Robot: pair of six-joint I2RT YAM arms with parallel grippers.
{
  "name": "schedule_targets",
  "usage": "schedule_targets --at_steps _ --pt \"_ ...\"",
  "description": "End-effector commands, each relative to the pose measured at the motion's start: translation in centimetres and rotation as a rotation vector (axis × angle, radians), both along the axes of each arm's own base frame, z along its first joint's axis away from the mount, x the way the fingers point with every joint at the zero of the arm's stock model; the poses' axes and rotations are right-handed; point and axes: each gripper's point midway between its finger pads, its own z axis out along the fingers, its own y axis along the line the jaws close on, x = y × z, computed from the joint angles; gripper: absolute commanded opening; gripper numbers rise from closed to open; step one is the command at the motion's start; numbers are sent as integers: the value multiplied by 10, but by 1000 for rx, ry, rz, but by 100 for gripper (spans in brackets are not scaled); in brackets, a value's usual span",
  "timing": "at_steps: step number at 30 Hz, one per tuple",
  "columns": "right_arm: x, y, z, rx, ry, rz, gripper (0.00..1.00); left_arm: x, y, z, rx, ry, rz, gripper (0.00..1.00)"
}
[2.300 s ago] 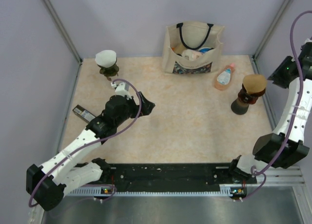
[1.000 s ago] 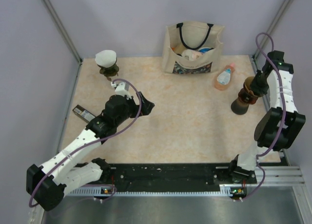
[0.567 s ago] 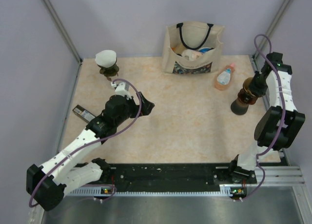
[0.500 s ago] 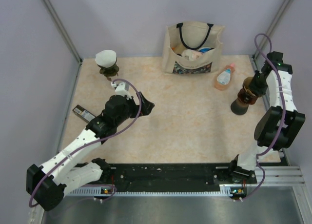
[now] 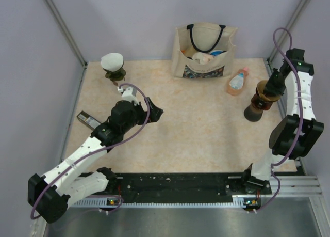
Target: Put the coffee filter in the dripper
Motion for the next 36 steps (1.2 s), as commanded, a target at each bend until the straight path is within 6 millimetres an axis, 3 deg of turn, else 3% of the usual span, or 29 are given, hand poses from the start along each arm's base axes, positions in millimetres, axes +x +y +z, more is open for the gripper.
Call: schedule_targets --at_steps 1,5,8,9,12,16,21,23,26,31,36 --pt "3 -4 57 -50 -132 -8 17 2 1 13 -17 -47 -3 99" --pt "0 -6 98 -96 -232 -28 20 2 2 16 -10 -51 2 99" --pt "-9 4 126 -95 -342 -8 36 2 9 20 3 -54 30 99" --pt "-14 12 138 -84 -408 17 47 1 13 21 10 -53 43 99" --pt "-26 37 160 -40 -601 85 99 -3 29 25 37 -52 102 99" --pt "-52 86 181 64 -878 252 99 -15 60 33 57 -50 212 99" --pt "-101 152 168 301 -1050 485 99 -39 115 37 91 -25 423 99" --pt "-116 168 156 390 -1079 536 99 -55 143 37 118 2 523 99" --pt "-132 177 135 429 -1108 560 99 -80 172 28 149 43 607 99" --pt "-138 179 118 415 -1104 568 99 -102 187 21 104 47 630 99" --pt "-134 176 108 407 -1093 552 99 -108 191 21 68 33 639 99"
